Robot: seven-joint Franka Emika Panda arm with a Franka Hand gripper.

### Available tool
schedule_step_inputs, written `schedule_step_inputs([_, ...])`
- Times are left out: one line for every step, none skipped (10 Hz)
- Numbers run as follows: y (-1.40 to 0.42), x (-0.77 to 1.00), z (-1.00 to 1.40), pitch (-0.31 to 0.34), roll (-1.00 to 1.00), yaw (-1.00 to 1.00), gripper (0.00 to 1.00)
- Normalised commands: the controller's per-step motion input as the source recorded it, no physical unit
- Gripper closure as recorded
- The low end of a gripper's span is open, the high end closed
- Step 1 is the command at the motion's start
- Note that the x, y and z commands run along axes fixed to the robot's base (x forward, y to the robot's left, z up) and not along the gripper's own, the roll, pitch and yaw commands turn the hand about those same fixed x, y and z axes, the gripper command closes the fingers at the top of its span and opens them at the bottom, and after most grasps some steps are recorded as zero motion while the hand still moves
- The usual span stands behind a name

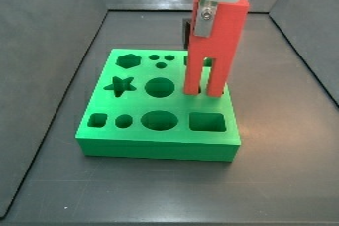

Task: Insert the double-square object.

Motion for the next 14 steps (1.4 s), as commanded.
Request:
schedule_step_inputs([0.02, 0.0, -0.24, 0.0, 0.11, 0.11, 1.0])
schedule_step_inputs([0.02, 0.0, -0.25, 0.0, 0.11, 0.12, 1.0])
schedule_step_inputs([0.07, 0.03, -0.23, 0.0, 0.11, 0.25, 1.0])
schedule_step_inputs([0.09, 0.06, -0.21, 0.0, 0.11, 0.22, 1.0])
schedule_step_inputs([0.11, 0.07, -0.17, 0.019, 0.13, 0.19, 1.0])
schedule_step_inputs([0.07, 0.0, -0.19, 0.011, 0.06, 0.09, 1.0])
schedule_step_inputs([0.02, 0.0, -0.23, 0.0, 0.0, 0.0, 1.0])
schedule_step_inputs([0.0, 0.0, -0.29, -0.011, -0.09, 0.0, 1.0])
schedule_step_inputs([0.0, 0.0, -0.32, -0.076, -0.12, 0.0, 1.0])
schedule_step_inputs([0.04, 0.0, -0.32, -0.083, -0.11, 0.0, 1.0])
schedule_step_inputs([0.09, 0.0, -0.29, -0.071, -0.11, 0.0, 1.0])
schedule_step_inputs([0.13, 0.0, -0.24, -0.039, -0.09, 0.0, 1.0])
schedule_step_inputs([0.18, 0.09, -0.14, 0.0, -0.07, 0.0, 1.0])
schedule_step_inputs([0.21, 0.25, -0.04, 0.027, -0.03, 0.0, 1.0])
